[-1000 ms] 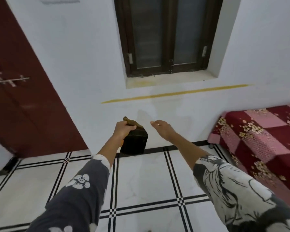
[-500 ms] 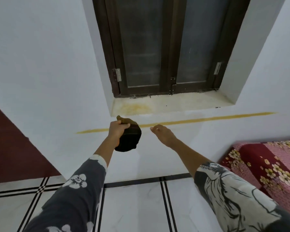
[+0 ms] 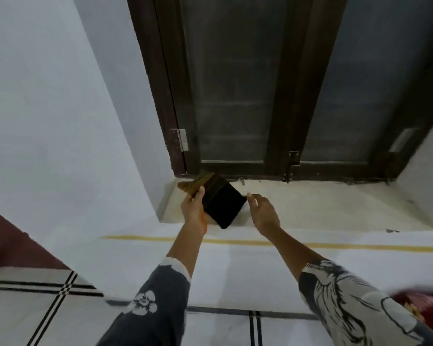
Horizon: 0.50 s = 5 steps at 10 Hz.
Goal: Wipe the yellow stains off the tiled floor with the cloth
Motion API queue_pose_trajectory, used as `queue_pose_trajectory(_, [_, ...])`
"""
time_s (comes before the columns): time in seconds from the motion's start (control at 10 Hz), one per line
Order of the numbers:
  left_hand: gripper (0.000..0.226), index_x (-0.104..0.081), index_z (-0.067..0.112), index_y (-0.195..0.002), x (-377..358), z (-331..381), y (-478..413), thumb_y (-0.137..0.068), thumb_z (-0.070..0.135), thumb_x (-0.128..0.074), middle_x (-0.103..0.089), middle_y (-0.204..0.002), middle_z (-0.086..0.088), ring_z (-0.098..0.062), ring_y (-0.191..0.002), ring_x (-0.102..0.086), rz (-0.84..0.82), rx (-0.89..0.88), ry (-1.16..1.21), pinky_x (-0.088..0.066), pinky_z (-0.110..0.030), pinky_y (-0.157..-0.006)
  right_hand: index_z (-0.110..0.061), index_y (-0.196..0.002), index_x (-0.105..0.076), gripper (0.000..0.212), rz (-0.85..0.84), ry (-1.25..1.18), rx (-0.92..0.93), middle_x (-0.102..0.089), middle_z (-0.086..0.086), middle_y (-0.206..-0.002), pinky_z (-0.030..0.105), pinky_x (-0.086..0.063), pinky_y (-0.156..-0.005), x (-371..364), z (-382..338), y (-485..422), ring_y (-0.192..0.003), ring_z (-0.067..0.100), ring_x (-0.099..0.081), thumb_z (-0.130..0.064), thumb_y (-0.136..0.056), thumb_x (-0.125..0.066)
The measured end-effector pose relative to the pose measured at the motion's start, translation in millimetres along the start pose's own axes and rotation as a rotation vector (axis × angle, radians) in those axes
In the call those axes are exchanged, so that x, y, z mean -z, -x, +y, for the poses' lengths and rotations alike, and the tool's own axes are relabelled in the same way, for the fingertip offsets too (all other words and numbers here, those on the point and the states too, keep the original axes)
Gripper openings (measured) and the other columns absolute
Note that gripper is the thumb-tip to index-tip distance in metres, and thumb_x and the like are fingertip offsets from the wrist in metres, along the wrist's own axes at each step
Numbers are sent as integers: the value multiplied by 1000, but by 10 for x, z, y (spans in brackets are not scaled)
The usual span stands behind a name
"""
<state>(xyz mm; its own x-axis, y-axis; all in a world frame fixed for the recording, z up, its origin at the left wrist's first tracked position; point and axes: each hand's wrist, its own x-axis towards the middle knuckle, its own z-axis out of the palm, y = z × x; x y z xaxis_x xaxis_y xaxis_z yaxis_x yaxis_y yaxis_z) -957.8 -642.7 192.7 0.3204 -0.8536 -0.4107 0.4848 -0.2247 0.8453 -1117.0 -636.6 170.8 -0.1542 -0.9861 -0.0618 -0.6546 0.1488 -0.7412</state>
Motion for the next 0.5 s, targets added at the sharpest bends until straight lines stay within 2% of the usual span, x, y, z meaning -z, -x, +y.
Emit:
queue_pose_trajectory(0.1, [36,-52,-3,-122,28,-323,-137,-91,12,-59,-61,-103,-16,-29,-91,-61,113,185,105,-53,-39,-77,-11,-133,-47,46,-3,92,73,-50,11,-137,39,-36,-105,-156,55,-279,-126,27,-45,-39,-99,-31])
queue_pose_trajectory(0.2, [31,-52,-5,-121,55,-518,-150,-91,2,-57,-60,-85,-14,-24,-74,-62,190,223,123,-55,-41,-77,-10,-133,-46,43,-43,195,181,-50,10,-135,39,-37,-104,-313,130,-410,-125,26,-45,-34,-99,-34])
queue_pose_trajectory(0.3, [31,-53,-6,-119,8,-532,-142,-89,-4,-56,-61,-85,-15,-25,-74,-62,217,189,179,-55,-35,-69,-11,-133,-45,45,-93,271,224,-50,10,-134,39,-36,-103,-445,139,-551,-125,26,-45,-37,-99,-33])
queue_pose_trajectory(0.4, [28,-54,-10,-116,-66,-518,-89,-88,-7,-55,-62,-85,-16,-25,-73,-63,218,230,207,-56,-33,-68,-11,-136,-42,47,-143,274,228,-46,11,-139,39,-32,-106,-507,76,-566,-129,25,-41,-38,-99,-31])
queue_pose_trajectory(0.5, [17,-61,-9,-102,-75,-551,-62,-88,1,-61,-65,-83,-19,-24,-66,-65,223,198,105,-58,-27,-57,-10,-137,-41,48,-123,283,245,-40,11,-144,39,-27,-110,-563,78,-630,-134,25,-34,-38,-99,-30])
